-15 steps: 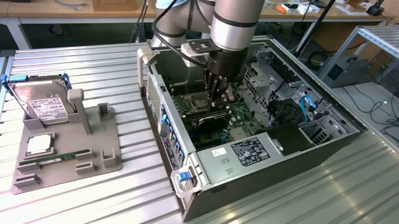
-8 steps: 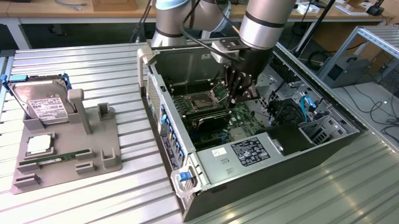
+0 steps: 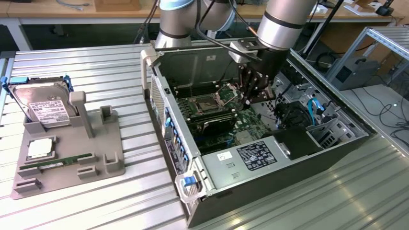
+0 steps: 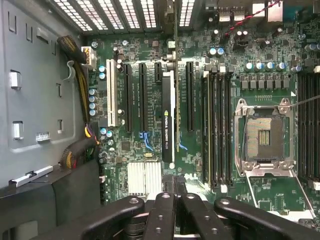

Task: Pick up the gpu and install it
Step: 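Press down on the gpu until it lock into place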

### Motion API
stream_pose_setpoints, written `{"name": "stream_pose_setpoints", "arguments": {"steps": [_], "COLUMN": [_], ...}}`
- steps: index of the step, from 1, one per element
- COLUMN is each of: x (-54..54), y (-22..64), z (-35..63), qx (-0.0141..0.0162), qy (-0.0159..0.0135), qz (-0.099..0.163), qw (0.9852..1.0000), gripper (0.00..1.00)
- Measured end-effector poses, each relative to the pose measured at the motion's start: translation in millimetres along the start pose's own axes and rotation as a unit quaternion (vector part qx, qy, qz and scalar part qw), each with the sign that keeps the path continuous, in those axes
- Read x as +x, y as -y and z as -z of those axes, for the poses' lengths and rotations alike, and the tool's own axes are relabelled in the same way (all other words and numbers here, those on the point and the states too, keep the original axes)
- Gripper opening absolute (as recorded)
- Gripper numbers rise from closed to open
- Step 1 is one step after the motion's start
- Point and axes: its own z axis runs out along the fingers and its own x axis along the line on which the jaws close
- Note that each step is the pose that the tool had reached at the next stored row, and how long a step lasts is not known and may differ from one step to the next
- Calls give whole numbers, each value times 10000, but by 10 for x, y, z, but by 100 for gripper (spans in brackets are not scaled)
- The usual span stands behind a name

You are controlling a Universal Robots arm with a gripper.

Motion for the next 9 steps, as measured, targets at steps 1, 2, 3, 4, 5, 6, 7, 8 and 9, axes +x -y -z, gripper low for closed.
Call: {"name": "stream_pose_setpoints", "arguments": {"steps": [1, 2, 3, 4, 5, 6, 7, 8, 9], "x": [0, 1, 3, 5, 5, 5, 6, 6, 6], "y": [0, -75, -213, -368, -432, -479, -550, -627, -712], "z": [0, -10, -33, -67, -82, -92, -110, -131, -153], "qx": [0, 1, 4, 7, 8, 8, 9, 10, 11], "qy": [0, 0, 0, 0, 0, 0, 0, 0, 0], "qz": [0, 0, 0, 0, 0, -1, 0, -1, -1], "qw": [10000, 10000, 10000, 10000, 10000, 10000, 10000, 10000, 10000], "gripper": [11, 11, 11, 11, 11, 11, 11, 11, 11]}}
